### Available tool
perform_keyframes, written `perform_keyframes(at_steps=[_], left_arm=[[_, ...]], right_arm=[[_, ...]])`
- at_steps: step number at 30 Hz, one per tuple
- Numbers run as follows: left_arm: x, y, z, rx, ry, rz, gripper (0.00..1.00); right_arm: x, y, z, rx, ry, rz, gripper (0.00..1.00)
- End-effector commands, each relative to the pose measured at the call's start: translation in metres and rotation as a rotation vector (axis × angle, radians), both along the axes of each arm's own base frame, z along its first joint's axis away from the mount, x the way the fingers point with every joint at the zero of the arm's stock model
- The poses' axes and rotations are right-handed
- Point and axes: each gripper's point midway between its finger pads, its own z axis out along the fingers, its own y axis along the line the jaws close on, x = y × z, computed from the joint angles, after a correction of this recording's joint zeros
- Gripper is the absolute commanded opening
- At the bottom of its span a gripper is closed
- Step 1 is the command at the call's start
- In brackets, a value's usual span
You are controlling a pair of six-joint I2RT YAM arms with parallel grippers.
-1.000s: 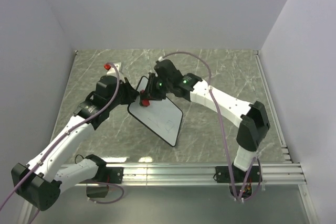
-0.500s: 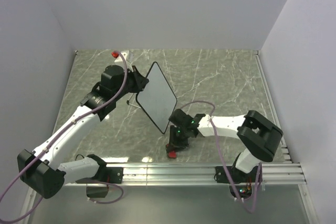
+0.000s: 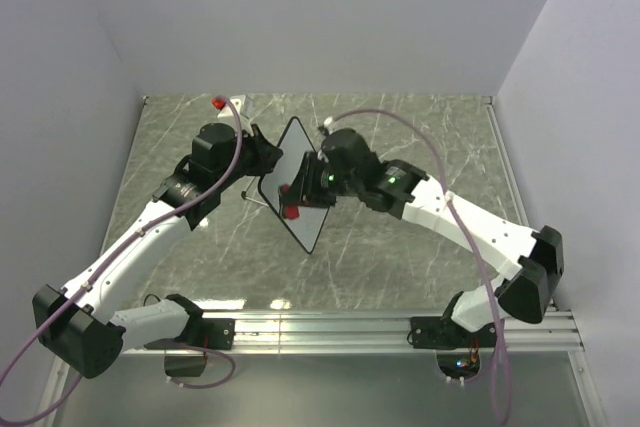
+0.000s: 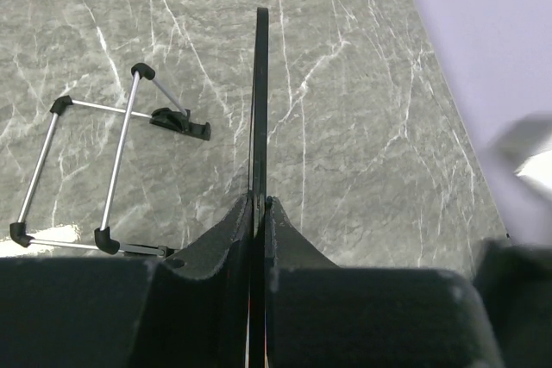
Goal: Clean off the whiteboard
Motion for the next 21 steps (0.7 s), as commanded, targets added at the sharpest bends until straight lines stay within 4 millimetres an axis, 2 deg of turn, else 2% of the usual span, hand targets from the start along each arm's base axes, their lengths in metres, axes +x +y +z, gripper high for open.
perform_keyframes(at_steps=[1, 5, 7, 8, 9, 13, 15, 16, 18, 19, 21], left_arm=[[-0.001, 0.001, 0.024, -0.038, -0.072, -0.002, 0.00], [-0.002, 0.000, 0.024, -0.049, -0.065, 0.000, 0.00], [-0.002, 0.000, 0.025, -0.060, -0.060, 0.005, 0.00], [-0.001, 0.000, 0.024, -0.063, -0.057, 0.008, 0.00], [-0.002, -0.001, 0.026, -0.071, -0.057, 0.007, 0.00], [0.000, -0.003, 0.026, -0.101, -0.047, 0.015, 0.00], [0.002, -0.004, 0.029, -0.110, -0.050, 0.017, 0.00], [0.002, -0.005, 0.029, -0.111, -0.046, 0.017, 0.00], [0.004, -0.007, 0.028, -0.106, -0.037, 0.015, 0.00], [0.004, -0.008, 0.030, -0.107, -0.038, 0.013, 0.00], [0.005, -0.010, 0.031, -0.103, -0.035, 0.010, 0.00]], right_arm=[[0.022, -0.021, -0.003, -0.088, -0.030, -0.090, 0.00], [0.037, -0.016, -0.031, -0.099, -0.013, -0.119, 0.00], [0.044, -0.003, -0.030, -0.016, -0.021, -0.125, 0.00], [0.041, -0.002, -0.046, -0.006, 0.002, -0.120, 0.00], [0.047, 0.010, -0.036, 0.078, -0.032, -0.112, 0.00], [0.046, 0.028, -0.050, 0.092, -0.032, -0.123, 0.00], [0.043, 0.036, -0.064, 0.079, -0.022, -0.118, 0.00], [0.037, 0.037, -0.087, 0.055, 0.018, -0.119, 0.00], [0.035, 0.038, -0.106, 0.063, 0.047, -0.130, 0.00], [0.028, 0.032, -0.129, 0.035, 0.095, -0.145, 0.00], [0.028, 0.031, -0.149, 0.018, 0.119, -0.156, 0.00]])
